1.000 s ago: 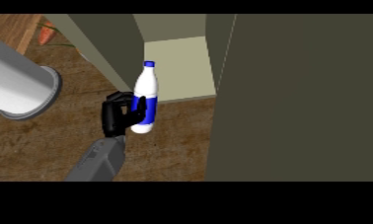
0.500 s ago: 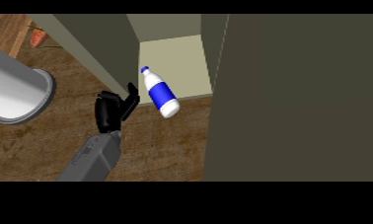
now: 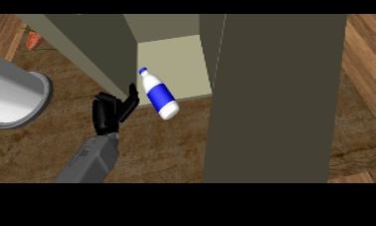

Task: Pick up the bottled water, place it into the cabinet and close the cabinet

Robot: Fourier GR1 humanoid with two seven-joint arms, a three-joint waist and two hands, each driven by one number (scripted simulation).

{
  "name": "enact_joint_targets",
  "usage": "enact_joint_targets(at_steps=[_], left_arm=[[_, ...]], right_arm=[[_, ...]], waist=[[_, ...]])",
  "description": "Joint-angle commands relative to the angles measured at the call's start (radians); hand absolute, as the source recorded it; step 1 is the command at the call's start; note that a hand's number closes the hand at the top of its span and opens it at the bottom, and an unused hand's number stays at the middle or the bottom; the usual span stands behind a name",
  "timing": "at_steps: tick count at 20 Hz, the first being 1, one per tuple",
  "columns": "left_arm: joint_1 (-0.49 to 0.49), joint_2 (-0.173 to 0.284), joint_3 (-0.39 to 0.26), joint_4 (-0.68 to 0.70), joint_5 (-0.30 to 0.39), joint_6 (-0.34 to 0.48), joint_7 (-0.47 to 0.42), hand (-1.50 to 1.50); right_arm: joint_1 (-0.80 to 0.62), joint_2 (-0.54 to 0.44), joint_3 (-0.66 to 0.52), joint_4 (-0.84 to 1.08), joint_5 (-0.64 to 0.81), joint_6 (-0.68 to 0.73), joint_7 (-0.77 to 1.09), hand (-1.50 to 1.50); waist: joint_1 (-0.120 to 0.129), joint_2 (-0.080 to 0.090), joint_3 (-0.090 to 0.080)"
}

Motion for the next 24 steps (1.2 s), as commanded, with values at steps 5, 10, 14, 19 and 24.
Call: enact_joint_targets(at_steps=[5,10,14,19,24], left_arm=[[-0.268,-0.065,-0.003,0.038,0.002,0.027,0.084,-1.5],[-0.28,-0.068,-0.014,0.042,-0.001,0.033,0.093,-1.5],[-0.295,-0.036,-0.014,0.068,-0.012,0.041,0.102,-1.5],[-0.305,-0.031,-0.031,0.067,-0.022,0.022,0.091,-1.5],[-0.308,0.002,-0.099,0.058,-0.074,-0.029,0.081,-1.5]], right_arm=[[-0.023,-0.009,0.002,0.018,-0.015,0.005,0.002,-1.5],[-0.025,-0.012,0.006,0.027,-0.016,0.018,0.0,-1.5],[-0.031,-0.022,0.004,0.032,-0.015,0.024,0.004,-1.5],[-0.034,-0.022,0.014,0.04,-0.026,0.039,0.002,-1.5],[-0.048,-0.027,0.019,0.035,-0.024,0.053,-0.007,-1.5]], waist=[[-0.059,0.027,-0.024],[-0.063,0.026,-0.023],[-0.059,0.025,-0.023],[-0.076,0.027,-0.024],[-0.086,0.02,-0.022]])
